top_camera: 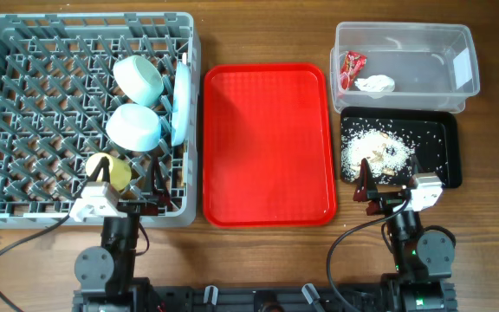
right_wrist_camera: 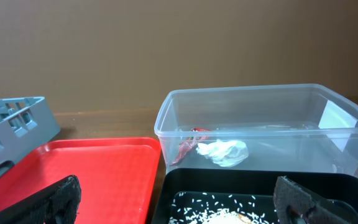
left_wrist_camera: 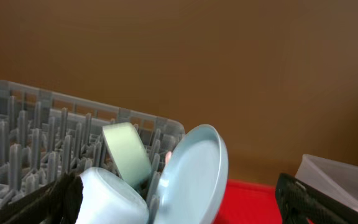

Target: Sort waste into correct bins and load items into the dishwasher rack

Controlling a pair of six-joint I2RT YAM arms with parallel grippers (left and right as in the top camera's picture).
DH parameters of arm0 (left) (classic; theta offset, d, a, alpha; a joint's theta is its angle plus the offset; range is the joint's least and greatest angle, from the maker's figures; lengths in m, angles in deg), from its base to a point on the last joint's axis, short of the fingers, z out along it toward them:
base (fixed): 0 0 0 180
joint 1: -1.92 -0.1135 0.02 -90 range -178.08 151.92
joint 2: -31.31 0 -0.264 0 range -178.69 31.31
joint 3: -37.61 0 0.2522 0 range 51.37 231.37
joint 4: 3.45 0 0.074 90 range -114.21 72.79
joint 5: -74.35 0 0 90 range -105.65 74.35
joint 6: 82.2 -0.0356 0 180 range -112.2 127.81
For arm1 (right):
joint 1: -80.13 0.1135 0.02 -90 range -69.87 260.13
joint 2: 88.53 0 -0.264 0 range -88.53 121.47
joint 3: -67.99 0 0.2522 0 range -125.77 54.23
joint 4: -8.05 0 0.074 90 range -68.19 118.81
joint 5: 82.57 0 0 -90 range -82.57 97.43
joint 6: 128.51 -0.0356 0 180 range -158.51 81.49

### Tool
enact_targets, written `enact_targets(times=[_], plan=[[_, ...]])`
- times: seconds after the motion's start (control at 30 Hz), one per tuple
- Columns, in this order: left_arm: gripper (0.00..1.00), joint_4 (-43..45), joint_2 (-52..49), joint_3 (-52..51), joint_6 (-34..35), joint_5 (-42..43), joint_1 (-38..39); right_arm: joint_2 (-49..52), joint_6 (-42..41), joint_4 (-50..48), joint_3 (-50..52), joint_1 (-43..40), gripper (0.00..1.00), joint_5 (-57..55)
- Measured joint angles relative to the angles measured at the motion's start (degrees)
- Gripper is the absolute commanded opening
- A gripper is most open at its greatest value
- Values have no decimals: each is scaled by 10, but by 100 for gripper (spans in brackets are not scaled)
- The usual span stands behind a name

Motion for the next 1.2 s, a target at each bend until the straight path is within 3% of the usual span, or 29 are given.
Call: enact_targets(times=[0.07, 0.23, 1.2], plan=[[100, 15, 1, -20, -21, 14, 0, 0, 0, 0, 0, 0, 100, 0], [100, -78, 1, -30, -39, 28, 3, 0, 0, 0, 0, 0, 100, 0], [100, -78, 1, -30, -39, 30, 5, 0, 0, 0, 0, 0, 100, 0]])
